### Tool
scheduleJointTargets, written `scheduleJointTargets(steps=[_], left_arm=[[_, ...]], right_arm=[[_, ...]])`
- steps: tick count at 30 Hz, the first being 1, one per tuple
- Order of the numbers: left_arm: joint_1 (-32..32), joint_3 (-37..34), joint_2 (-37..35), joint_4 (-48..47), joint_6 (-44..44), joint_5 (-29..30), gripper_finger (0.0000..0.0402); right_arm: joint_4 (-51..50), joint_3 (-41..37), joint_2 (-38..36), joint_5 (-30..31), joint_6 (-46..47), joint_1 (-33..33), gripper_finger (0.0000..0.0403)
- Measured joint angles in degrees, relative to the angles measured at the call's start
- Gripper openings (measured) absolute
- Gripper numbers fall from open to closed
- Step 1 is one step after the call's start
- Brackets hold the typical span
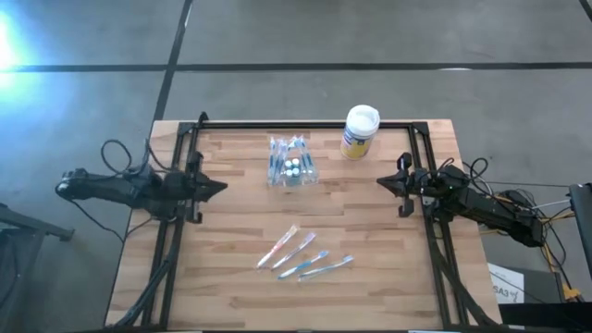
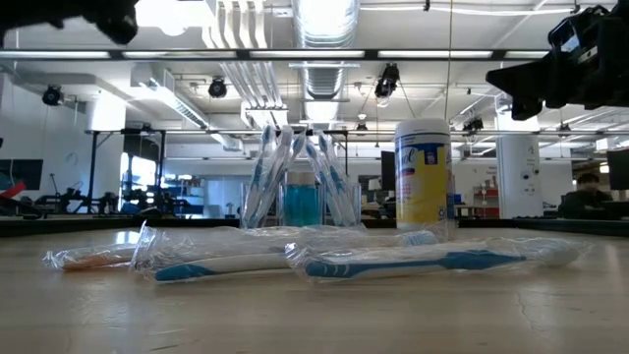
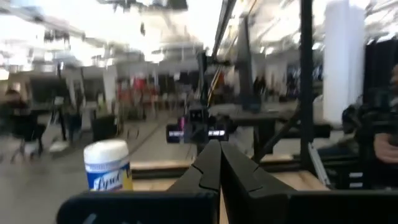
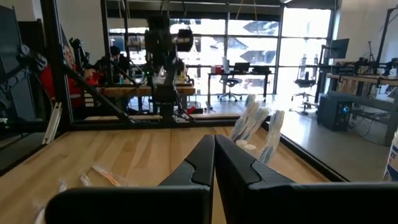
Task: Pick & Place toothbrushing station
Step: Put the orange toothbrush into the transparent organizer
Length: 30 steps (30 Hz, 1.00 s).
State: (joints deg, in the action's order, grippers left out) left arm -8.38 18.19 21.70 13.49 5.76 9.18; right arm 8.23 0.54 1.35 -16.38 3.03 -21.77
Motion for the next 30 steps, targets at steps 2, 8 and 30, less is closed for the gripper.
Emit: scheduleJointTargets(steps=[2, 8, 30], left_arm=[[-0.99, 5.24, 6.99, -1.95, -1.02, 1.96, 0.0002], [-2.24, 23.42, 28.66, -21.68, -10.26, 3.56, 0.0008], [-7.1, 47.48, 73.22, -43.58, -38.72, -3.86, 0.0203]], right_arm=[[-0.38, 0.0, -0.01, -0.01, 0.01, 0.02, 0.0008], [-0.77, 0.0, -0.01, -0.1, 0.99, 0.02, 0.0008], [-2.17, 0.0, -0.01, -0.26, 3.33, 0.13, 0.0008]])
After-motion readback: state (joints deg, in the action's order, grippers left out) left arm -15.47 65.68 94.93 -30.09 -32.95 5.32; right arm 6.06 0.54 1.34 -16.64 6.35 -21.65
